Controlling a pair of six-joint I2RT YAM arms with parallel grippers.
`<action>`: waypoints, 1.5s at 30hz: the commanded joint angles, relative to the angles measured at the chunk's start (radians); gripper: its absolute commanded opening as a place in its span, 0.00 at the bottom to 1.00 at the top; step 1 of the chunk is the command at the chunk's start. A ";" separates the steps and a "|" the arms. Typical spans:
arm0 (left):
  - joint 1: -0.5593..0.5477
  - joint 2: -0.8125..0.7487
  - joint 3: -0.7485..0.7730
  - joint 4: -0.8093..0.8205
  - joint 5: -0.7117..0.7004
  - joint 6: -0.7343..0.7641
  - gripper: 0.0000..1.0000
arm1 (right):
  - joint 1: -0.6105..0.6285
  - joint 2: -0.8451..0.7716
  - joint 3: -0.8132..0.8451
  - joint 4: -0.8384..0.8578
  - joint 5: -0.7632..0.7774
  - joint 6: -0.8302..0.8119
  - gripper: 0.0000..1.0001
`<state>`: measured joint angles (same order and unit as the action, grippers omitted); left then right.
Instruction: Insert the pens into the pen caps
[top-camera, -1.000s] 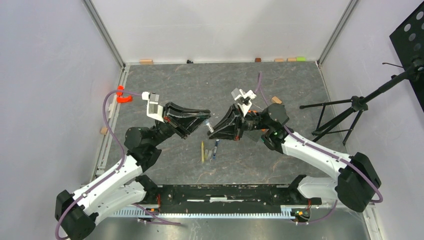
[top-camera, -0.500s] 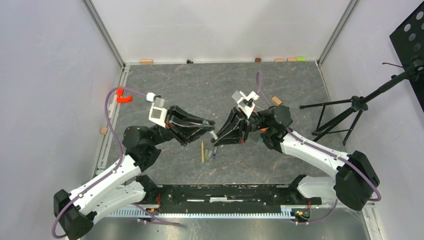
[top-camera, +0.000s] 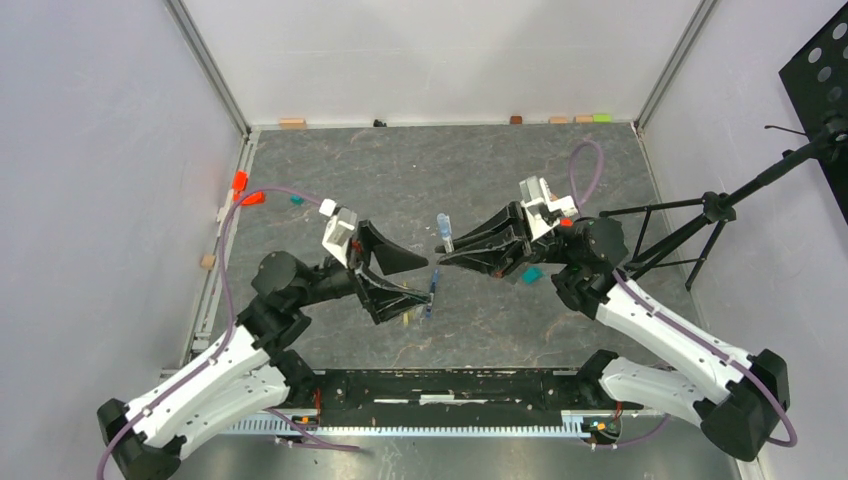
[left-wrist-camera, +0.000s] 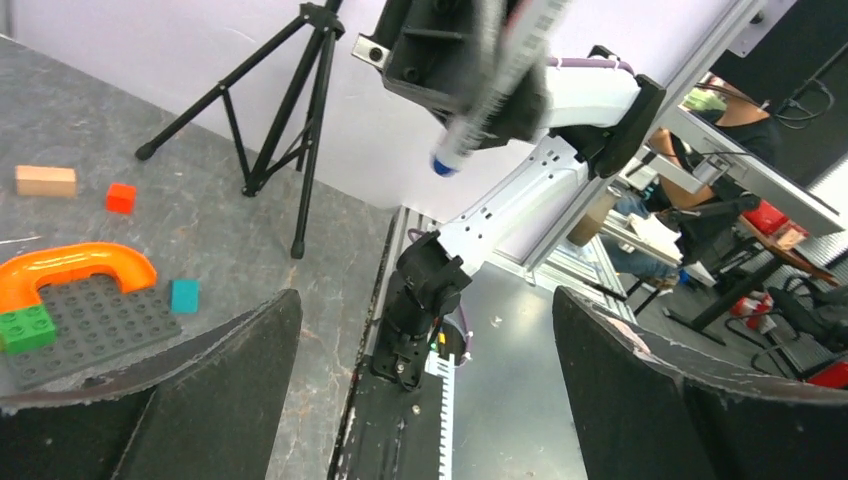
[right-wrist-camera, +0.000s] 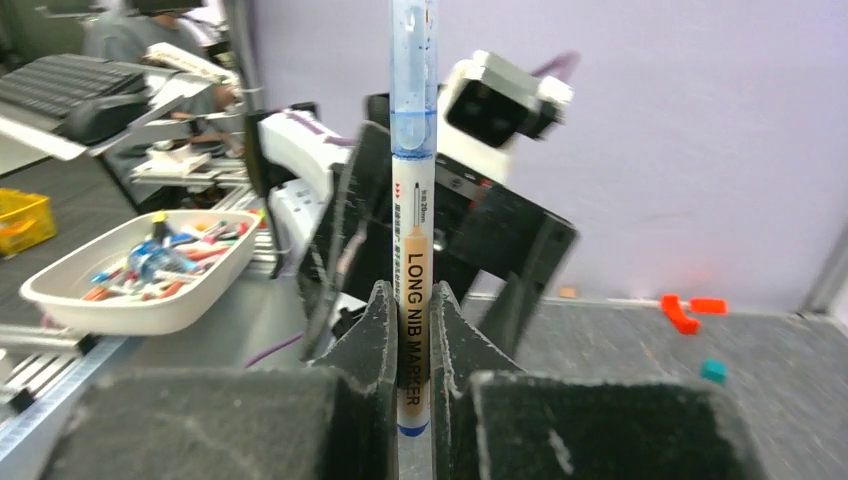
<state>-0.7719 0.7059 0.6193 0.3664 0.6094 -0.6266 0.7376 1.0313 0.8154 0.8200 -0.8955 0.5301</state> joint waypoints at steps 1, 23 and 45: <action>0.000 -0.112 0.030 -0.199 -0.126 0.087 1.00 | -0.001 -0.047 0.029 -0.282 0.251 -0.181 0.00; 0.000 -0.230 0.196 -1.011 -1.024 0.265 0.98 | 0.008 0.002 -0.029 -0.929 1.010 -0.340 0.00; 0.011 -0.190 0.194 -1.021 -1.005 0.305 0.98 | 0.079 0.544 0.134 -0.934 1.063 -0.281 0.00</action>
<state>-0.7689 0.5041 0.8112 -0.6586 -0.3912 -0.3691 0.7998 1.5173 0.8940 -0.1543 0.1677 0.2203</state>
